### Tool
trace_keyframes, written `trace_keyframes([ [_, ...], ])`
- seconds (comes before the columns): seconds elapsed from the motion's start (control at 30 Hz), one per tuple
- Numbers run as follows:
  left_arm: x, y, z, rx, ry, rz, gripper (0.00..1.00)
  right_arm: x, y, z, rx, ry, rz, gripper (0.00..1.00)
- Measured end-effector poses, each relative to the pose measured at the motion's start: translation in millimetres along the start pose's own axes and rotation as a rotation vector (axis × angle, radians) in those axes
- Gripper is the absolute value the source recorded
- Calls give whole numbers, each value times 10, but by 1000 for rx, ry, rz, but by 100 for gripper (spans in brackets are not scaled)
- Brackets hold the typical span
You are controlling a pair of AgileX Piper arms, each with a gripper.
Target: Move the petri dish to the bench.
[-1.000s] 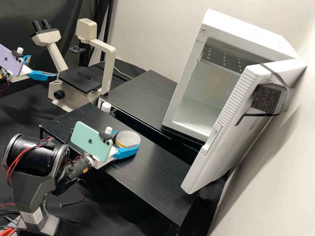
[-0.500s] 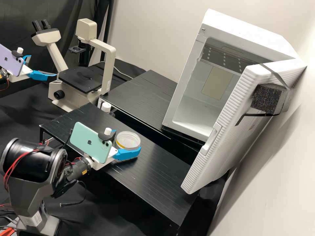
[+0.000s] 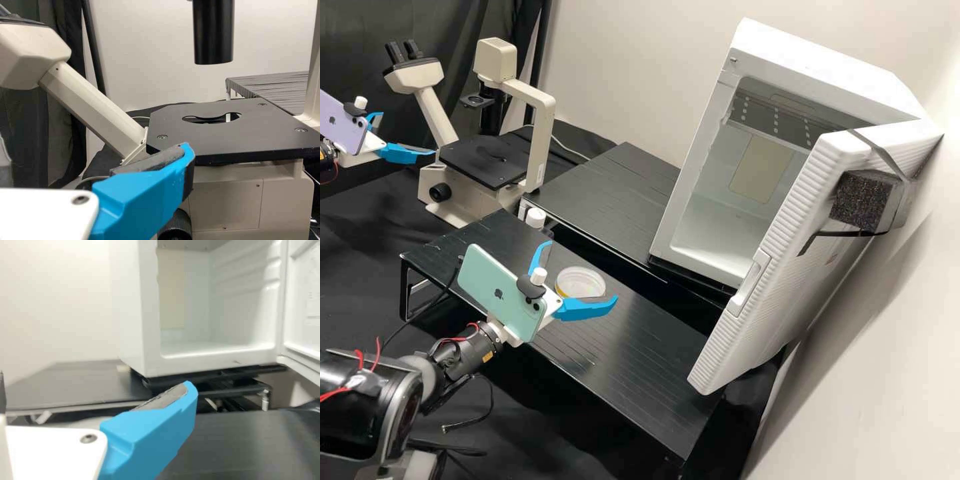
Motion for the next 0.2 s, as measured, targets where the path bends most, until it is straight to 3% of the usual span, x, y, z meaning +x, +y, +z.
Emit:
trace_keyframes([
  [0.2, 0, 0, 0, 0, 0, 0, 100, 3, -24, -35, 31, 43, -29, 100],
])
